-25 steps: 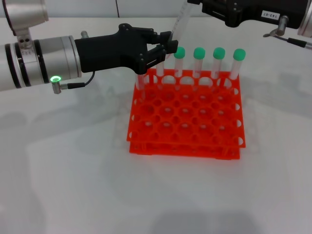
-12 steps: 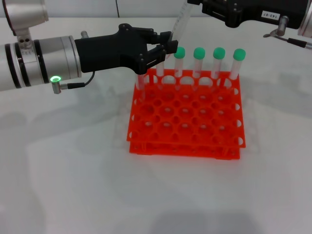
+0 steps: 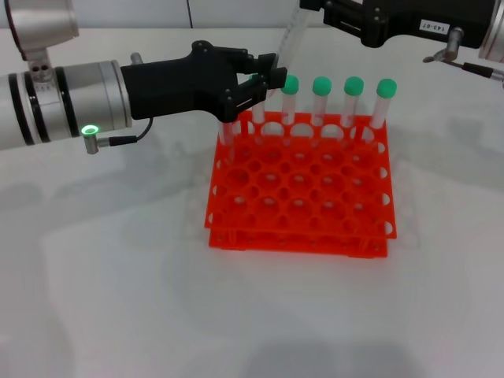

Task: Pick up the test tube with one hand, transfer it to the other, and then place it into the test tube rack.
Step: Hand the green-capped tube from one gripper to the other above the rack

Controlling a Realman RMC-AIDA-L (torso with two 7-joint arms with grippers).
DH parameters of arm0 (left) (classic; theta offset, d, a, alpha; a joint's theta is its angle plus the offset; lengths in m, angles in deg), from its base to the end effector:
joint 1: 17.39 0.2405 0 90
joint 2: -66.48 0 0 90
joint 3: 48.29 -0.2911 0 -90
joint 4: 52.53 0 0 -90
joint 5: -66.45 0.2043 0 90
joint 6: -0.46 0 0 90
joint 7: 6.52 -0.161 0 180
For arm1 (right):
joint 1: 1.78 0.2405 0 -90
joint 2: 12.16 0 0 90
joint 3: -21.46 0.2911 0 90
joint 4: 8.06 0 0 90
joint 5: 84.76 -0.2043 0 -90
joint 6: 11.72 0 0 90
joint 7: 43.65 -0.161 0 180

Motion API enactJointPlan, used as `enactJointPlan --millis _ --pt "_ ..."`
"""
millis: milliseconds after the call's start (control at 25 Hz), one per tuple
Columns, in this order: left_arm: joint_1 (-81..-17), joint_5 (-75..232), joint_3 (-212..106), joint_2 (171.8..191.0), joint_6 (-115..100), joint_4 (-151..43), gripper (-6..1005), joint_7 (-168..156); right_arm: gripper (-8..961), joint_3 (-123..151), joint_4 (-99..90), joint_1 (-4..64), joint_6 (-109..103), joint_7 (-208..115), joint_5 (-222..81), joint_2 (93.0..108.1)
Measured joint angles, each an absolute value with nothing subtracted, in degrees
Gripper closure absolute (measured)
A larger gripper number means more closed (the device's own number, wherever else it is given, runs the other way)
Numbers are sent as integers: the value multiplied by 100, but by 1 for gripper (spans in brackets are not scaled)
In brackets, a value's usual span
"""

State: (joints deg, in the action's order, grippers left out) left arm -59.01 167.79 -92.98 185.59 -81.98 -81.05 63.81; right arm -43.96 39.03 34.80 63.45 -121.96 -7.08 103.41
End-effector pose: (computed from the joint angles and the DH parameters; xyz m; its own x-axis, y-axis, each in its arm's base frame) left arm -0.1987 0.4007 -0.0512 0.7775 0.1327 0.6148 0.3075 -0.9329 -0.1875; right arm 0.1482 0.4180 0.0044 0.7260 0.0370 -0.6867 -0.2375 -0.9236 -0.3009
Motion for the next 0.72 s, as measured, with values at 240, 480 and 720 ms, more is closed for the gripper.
enactJointPlan --millis 240,480,720 --pt "-5863 16611 -9301 18567 -8183 -8101 770 6450 667 -4395 3916 3472 6336 -12195 -704 10341" --pt "-5861 16609 -9303 18561 -8171 -8121 546 6662 669 -4393 3923 3474 6345 -12196 -704 10341" --pt "-5803 16617 -9321 18552 -8225 -8306 335 6944 674 -4393 3931 3450 6361 -12196 -704 10341"
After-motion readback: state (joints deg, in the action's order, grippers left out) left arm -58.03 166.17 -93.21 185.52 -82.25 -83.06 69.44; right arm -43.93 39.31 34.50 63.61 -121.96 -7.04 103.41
